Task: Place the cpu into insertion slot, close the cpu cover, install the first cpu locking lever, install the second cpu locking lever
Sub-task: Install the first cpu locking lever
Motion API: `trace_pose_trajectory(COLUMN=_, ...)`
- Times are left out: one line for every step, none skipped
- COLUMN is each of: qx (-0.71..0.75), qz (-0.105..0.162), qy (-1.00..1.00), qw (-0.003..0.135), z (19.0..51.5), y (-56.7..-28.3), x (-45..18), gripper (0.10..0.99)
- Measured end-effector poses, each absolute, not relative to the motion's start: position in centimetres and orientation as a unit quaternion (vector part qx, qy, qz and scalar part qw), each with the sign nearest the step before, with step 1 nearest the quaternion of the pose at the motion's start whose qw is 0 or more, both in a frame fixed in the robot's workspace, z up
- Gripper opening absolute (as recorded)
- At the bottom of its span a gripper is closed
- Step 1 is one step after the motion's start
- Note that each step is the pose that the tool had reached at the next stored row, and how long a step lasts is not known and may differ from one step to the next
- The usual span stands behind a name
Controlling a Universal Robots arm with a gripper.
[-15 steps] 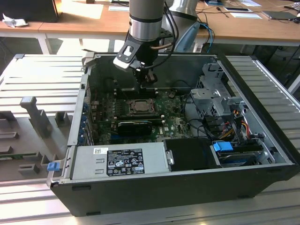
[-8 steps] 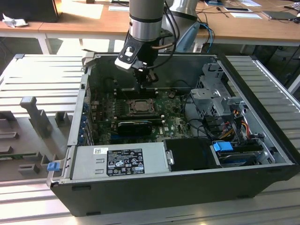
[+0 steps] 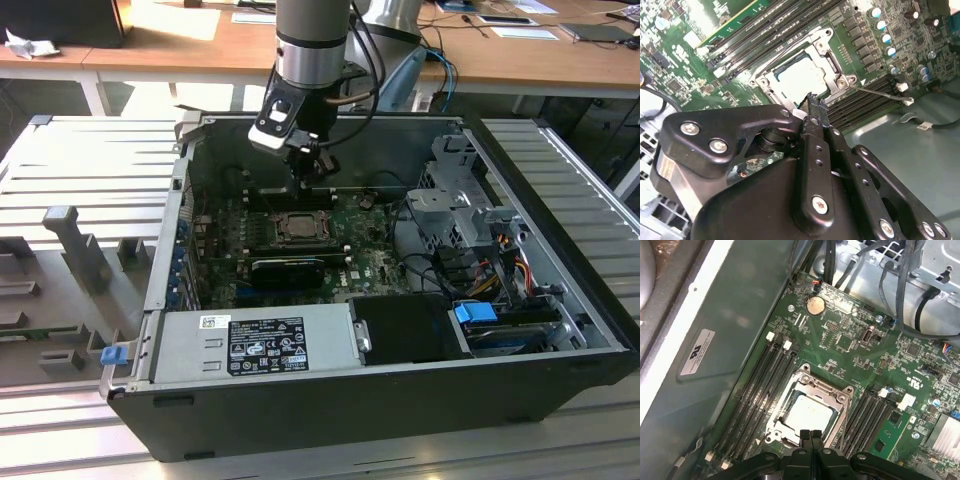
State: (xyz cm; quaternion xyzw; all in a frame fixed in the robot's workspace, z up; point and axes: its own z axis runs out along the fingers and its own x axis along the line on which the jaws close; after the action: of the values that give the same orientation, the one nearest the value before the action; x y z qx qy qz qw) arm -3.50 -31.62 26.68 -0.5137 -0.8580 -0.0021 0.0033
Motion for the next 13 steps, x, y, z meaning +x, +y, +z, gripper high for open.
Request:
trace_pose_trajectory(qx=-0.500, qz=-0.002, qy=-0.866, qw=0.003, z=26.68, y=-31.62, x=-3.50, gripper=0.106)
trace_pose_trajectory(qx=-0.486, qz=-0.002, qy=-0.874, qw=0.003, z=26.68, y=-31.62, x=-3.50, gripper=0.106)
trace_pose_trajectory(qx=-0.476, qz=-0.002, qy=-0.879, qw=0.003, z=26.68, y=-31.62, x=-3.50, gripper=0.106)
trace_pose_trajectory(qx=-0.466, qz=-0.002, qy=-0.885, qw=0.003, z=26.68, y=-31.62, x=-3.50, gripper=0.106)
trace_pose_trajectory(qx=-0.460, qz=-0.002, qy=-0.888, qw=0.003, z=26.68, y=-31.62, x=-3.50, gripper=0.106)
trace_pose_trajectory(qx=-0.454, qz=-0.002, qy=-0.891, qw=0.003, z=26.68, y=-31.62, x=-3.50, gripper=0.106)
trace_pose_trajectory(qx=-0.448, qz=-0.002, qy=-0.894, qw=0.003, z=26.68, y=-31.62, x=-3.50, gripper=0.106)
trace_pose_trajectory(qx=-0.442, qz=-0.002, qy=-0.897, qw=0.003, z=26.68, y=-31.62, x=-3.50, gripper=0.106)
trace_pose_trajectory(qx=-0.438, qz=-0.002, qy=-0.899, qw=0.004, z=26.68, y=-31.62, x=-3.50, gripper=0.106)
trace_pose_trajectory(qx=-0.435, qz=-0.002, qy=-0.900, qw=0.004, z=26.68, y=-31.62, x=-3.50, gripper=0.106)
trace_pose_trajectory(qx=-0.432, qz=-0.002, qy=-0.902, qw=0.004, z=26.68, y=-31.62, x=-3.50, gripper=0.106)
trace_pose_trajectory(qx=-0.428, qz=-0.002, qy=-0.904, qw=0.004, z=26.68, y=-31.62, x=-3.50, gripper=0.106)
trace_pose_trajectory(qx=-0.426, qz=-0.002, qy=-0.905, qw=0.004, z=26.68, y=-31.62, x=-3.50, gripper=0.106)
